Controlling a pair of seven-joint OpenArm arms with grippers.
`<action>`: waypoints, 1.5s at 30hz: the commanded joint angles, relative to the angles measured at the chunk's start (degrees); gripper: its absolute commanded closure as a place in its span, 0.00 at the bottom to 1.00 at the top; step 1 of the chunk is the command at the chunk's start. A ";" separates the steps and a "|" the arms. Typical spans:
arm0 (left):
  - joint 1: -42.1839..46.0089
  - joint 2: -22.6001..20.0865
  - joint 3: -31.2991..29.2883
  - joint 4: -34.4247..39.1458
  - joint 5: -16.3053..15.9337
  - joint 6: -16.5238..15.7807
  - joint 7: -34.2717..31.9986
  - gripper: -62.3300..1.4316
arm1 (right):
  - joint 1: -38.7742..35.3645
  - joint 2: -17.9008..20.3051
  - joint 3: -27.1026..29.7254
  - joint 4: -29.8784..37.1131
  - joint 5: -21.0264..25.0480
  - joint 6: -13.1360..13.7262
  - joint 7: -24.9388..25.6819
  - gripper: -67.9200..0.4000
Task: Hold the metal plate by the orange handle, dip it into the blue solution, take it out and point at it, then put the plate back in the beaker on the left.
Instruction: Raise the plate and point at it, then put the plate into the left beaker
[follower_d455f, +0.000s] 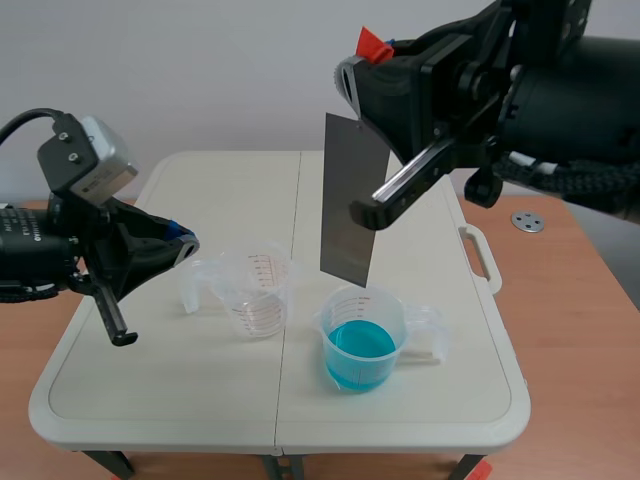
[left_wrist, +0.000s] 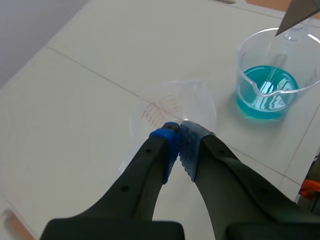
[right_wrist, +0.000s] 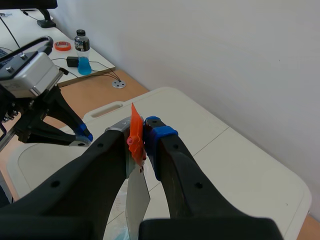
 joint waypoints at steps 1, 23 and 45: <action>1.20 -0.85 -1.70 0.74 -0.72 0.61 -1.25 0.95 | 0.39 0.00 0.22 1.20 1.03 0.39 0.85 0.97; 31.82 -12.52 -22.71 0.98 -0.76 5.11 -5.70 0.95 | 8.48 0.00 -1.97 0.63 1.01 0.39 -1.55 0.97; 66.84 -12.76 -28.35 -1.88 -0.28 13.99 -9.11 0.95 | 25.66 -0.20 -11.06 -15.04 2.14 -0.94 -2.29 0.97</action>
